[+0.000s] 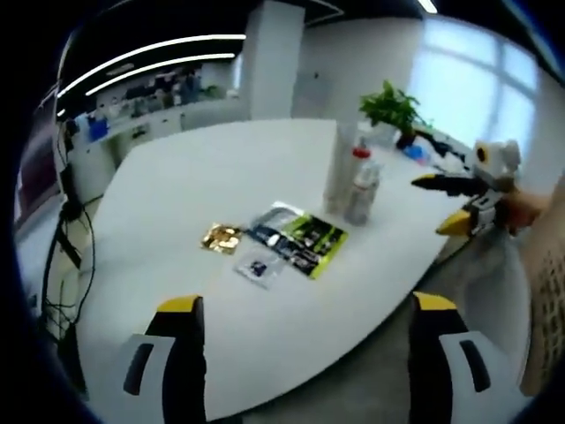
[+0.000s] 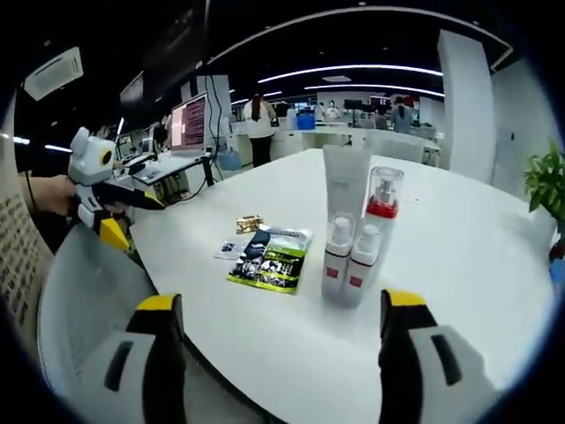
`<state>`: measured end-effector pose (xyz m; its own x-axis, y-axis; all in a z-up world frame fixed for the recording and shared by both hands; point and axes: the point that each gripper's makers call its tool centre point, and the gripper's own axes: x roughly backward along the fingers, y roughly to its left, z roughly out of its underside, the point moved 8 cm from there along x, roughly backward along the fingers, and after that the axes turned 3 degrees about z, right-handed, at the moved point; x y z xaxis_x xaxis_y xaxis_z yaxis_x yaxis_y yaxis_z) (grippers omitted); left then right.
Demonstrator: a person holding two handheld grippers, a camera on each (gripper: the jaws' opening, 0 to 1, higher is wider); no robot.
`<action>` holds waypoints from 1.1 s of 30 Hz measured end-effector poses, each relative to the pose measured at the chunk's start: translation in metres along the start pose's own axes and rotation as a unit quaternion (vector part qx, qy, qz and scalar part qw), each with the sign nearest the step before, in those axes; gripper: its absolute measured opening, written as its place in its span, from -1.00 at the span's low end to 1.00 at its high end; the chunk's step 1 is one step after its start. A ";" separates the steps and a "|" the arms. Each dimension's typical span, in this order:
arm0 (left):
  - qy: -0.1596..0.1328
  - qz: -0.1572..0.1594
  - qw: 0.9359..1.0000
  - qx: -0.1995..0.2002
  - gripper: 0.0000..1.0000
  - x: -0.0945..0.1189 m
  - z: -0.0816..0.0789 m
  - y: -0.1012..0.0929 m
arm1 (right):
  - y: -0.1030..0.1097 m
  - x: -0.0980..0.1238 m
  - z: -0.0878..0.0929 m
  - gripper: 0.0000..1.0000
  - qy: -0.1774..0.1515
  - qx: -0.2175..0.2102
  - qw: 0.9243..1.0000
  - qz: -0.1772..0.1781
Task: Arrange the skincare products in the storage area until every visible bottle or jar stands upright without overlapping.
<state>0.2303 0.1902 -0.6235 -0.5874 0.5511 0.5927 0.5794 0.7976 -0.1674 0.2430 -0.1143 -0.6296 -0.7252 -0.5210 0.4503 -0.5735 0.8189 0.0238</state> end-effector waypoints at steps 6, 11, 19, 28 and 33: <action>-0.031 -0.040 0.999 0.020 0.94 -0.031 -0.020 -0.006 | 0.001 0.007 -0.003 0.82 -0.001 -0.006 1.000 0.007; -0.041 -0.066 0.996 0.032 0.94 -0.064 -0.030 -0.012 | 0.004 0.014 -0.005 0.80 -0.010 -0.020 1.000 0.008; 0.029 -0.086 0.994 0.057 0.94 -0.122 -0.029 -0.023 | 0.008 0.012 -0.003 0.85 -0.008 0.005 1.000 0.010; 0.053 -0.110 0.990 0.072 0.94 -0.170 -0.040 -0.026 | 0.006 0.010 -0.001 0.84 -0.006 -0.001 1.000 0.006; 0.064 -0.145 0.981 0.109 0.94 -0.191 -0.042 -0.018 | 0.004 0.010 0.000 0.83 -0.007 -0.010 1.000 0.008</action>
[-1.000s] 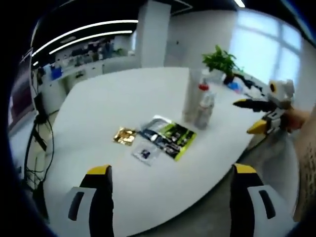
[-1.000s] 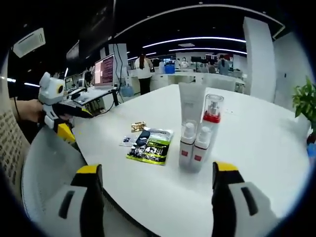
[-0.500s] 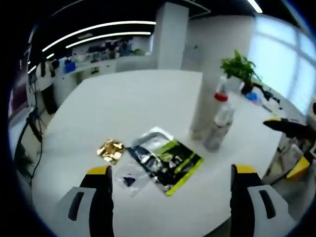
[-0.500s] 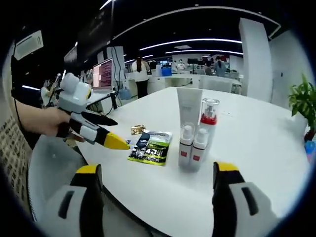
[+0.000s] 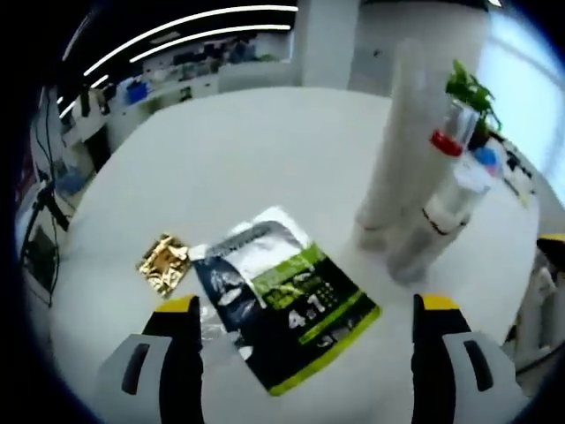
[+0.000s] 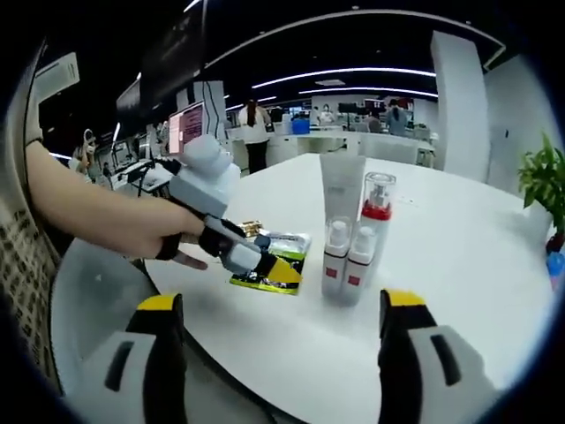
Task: Arrange the skincare products in the storage area until every visible bottle or jar stands upright without overlapping.
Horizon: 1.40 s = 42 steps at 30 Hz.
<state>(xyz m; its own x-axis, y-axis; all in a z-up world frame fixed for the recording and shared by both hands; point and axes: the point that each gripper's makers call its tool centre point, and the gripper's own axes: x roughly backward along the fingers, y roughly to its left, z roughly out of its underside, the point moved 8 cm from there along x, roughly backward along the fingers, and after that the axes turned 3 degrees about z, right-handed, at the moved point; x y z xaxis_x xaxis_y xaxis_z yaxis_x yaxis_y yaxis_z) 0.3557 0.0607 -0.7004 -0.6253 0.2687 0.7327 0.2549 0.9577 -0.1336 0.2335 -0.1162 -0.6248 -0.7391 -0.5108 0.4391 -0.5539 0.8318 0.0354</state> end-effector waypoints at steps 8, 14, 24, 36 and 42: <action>0.029 -0.044 0.999 0.011 0.94 -0.025 0.003 0.009 | -0.003 0.000 0.002 0.82 0.000 -0.014 1.000 0.006; 0.020 -0.055 0.998 0.002 0.94 -0.033 0.000 0.012 | -0.004 0.000 0.001 0.80 0.001 -0.018 1.000 0.011; -0.012 -0.047 0.999 -0.014 0.60 -0.029 -0.005 0.032 | -0.004 0.000 0.002 0.78 0.007 -0.015 1.000 0.016; -0.013 -0.046 0.999 -0.020 0.29 -0.020 -0.010 0.052 | -0.004 0.001 0.002 0.77 0.009 -0.014 1.000 0.022; -0.029 -0.036 0.999 0.010 0.12 -0.017 -0.010 0.055 | -0.003 0.000 0.002 0.75 0.013 -0.011 1.000 0.019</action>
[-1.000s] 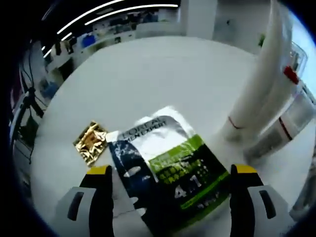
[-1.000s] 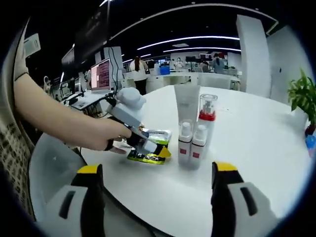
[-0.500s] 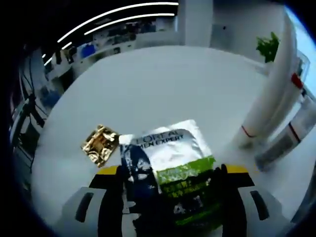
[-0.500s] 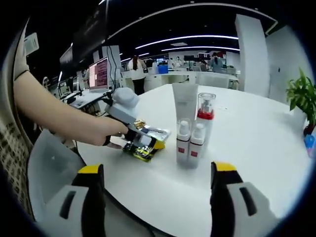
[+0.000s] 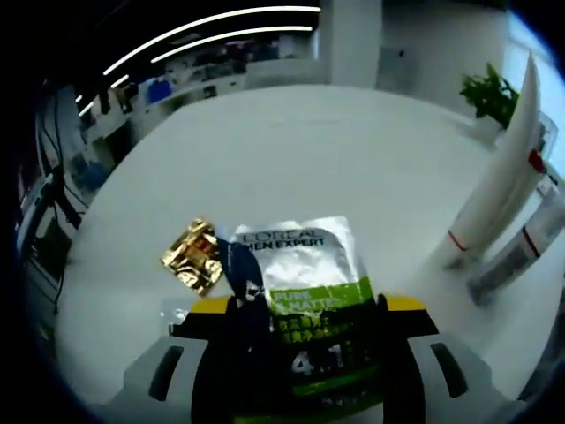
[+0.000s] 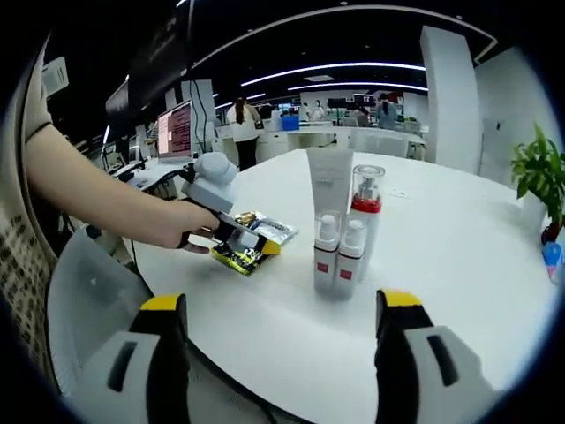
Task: Arrange the skincare products in the storage area until every visible bottle or jar stands upright without overlapping.
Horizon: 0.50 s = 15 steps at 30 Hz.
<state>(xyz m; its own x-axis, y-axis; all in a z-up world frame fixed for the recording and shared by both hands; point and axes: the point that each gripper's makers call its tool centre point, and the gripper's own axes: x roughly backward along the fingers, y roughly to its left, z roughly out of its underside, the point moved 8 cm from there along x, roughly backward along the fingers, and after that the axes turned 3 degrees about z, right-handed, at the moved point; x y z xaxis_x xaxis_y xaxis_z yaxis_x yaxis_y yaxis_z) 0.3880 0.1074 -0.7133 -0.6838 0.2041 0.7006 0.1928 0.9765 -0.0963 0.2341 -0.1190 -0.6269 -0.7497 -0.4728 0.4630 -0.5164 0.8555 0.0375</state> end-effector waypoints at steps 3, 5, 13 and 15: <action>0.007 0.007 1.000 -0.006 -0.19 0.002 0.001 0.004 | 0.001 -0.001 0.000 0.75 0.002 0.003 1.000 -0.003; 0.007 0.012 1.000 -0.013 -0.34 0.003 0.001 0.004 | 0.002 -0.001 0.000 0.75 0.004 0.006 1.000 -0.004; -0.008 0.040 0.999 -0.004 -0.89 0.015 -0.006 0.004 | 0.003 -0.001 0.000 0.71 0.003 0.014 1.000 -0.009; -0.008 0.045 0.999 -0.016 -0.92 0.018 -0.005 0.006 | 0.004 -0.001 0.000 0.70 0.004 0.018 1.000 -0.012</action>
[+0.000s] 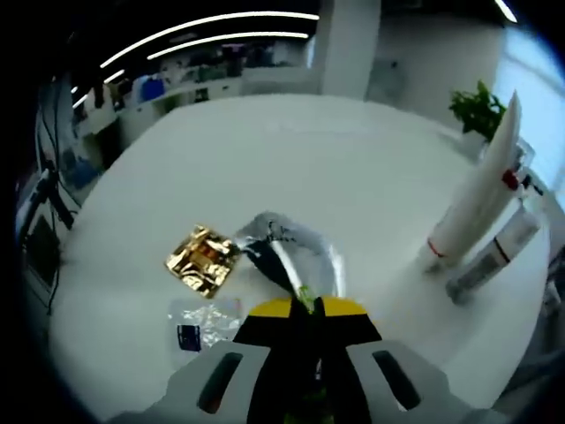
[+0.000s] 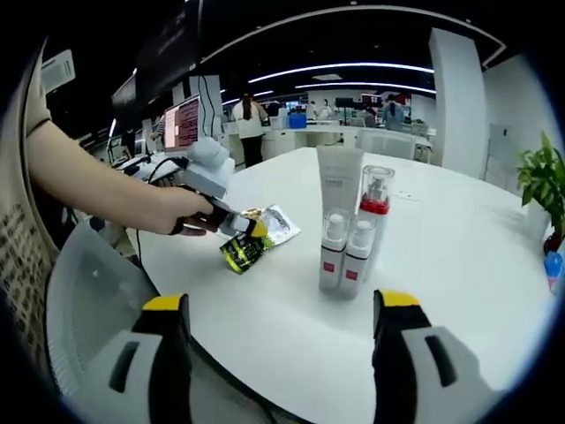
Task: Arrange the skincare products in the storage area until every visible bottle or jar stands upright without overlapping.
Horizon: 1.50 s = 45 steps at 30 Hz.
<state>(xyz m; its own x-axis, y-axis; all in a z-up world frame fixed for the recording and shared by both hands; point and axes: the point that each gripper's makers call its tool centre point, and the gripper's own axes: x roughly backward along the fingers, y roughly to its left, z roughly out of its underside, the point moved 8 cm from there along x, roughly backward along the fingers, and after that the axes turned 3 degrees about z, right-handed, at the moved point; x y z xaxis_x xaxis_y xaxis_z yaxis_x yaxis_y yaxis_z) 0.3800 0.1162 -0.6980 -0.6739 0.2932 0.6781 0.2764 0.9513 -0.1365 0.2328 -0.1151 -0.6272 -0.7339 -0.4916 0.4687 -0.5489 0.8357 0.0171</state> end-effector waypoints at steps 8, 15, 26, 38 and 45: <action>-0.013 0.013 0.999 0.031 -0.96 0.024 0.009 0.005 | 0.006 -0.001 0.000 0.67 0.003 0.018 1.000 -0.010; -0.055 0.051 0.994 0.081 -0.96 0.056 0.006 0.000 | 0.011 -0.001 -0.001 0.65 0.006 0.027 0.999 -0.029; -0.096 0.160 0.977 0.099 -0.96 0.102 -0.002 -0.010 | 0.019 -0.008 -0.017 0.54 -0.056 -0.102 0.990 -0.078; -0.134 0.244 0.954 0.112 -0.96 0.144 -0.011 -0.030 | 0.038 -0.026 -0.051 0.23 -0.128 -0.211 0.958 -0.146; -0.156 0.292 0.936 0.119 -0.96 0.171 -0.008 -0.042 | 0.031 -0.031 -0.074 0.03 -0.167 -0.252 0.939 -0.167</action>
<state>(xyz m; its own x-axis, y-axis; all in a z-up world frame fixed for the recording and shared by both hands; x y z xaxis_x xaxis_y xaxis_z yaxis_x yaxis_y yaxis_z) 0.2585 0.1255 -0.5701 -0.6333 0.7480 0.1987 0.5244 0.6035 -0.6006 0.2682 -0.0554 -0.5762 -0.6853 -0.7256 0.0623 -0.5728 0.5899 0.5691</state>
